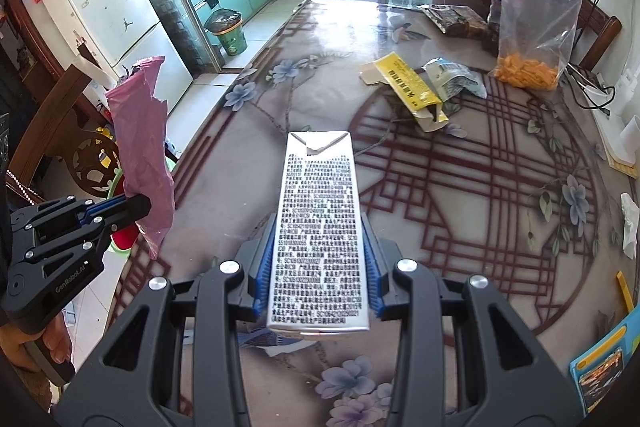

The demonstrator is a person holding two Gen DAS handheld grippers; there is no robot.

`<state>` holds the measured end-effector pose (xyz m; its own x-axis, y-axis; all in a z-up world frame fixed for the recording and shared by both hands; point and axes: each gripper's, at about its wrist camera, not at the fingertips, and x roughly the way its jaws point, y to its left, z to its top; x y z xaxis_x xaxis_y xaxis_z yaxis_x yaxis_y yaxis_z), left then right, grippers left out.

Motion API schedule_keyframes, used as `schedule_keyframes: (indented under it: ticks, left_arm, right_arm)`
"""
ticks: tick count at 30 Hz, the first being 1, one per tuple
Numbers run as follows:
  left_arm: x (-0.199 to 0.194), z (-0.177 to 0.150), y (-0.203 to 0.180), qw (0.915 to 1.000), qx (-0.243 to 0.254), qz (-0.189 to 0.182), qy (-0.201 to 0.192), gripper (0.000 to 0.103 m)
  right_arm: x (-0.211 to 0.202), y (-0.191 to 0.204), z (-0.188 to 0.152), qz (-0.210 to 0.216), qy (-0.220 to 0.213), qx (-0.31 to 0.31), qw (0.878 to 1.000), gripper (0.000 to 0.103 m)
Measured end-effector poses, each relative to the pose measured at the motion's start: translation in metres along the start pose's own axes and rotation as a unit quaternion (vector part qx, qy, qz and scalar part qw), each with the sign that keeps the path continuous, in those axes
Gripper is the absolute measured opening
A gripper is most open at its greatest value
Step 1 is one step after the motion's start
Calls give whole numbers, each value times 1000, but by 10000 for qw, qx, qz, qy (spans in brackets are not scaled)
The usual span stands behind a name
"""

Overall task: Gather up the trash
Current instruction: 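Lift the carton and Pocky wrapper and carry them over the red bucket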

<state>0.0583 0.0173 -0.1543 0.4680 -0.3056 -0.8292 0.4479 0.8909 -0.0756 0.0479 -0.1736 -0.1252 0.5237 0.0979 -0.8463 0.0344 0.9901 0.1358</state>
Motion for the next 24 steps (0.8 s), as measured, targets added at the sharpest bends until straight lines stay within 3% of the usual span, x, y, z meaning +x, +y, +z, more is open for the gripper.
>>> schedule_keyframes:
  ticks: [24]
  left_arm:
    - [-15, -13, 77, 9995, -305, -20, -36, 2]
  right_arm:
    - [7, 76, -3, -100, 36, -173, 9998, 37]
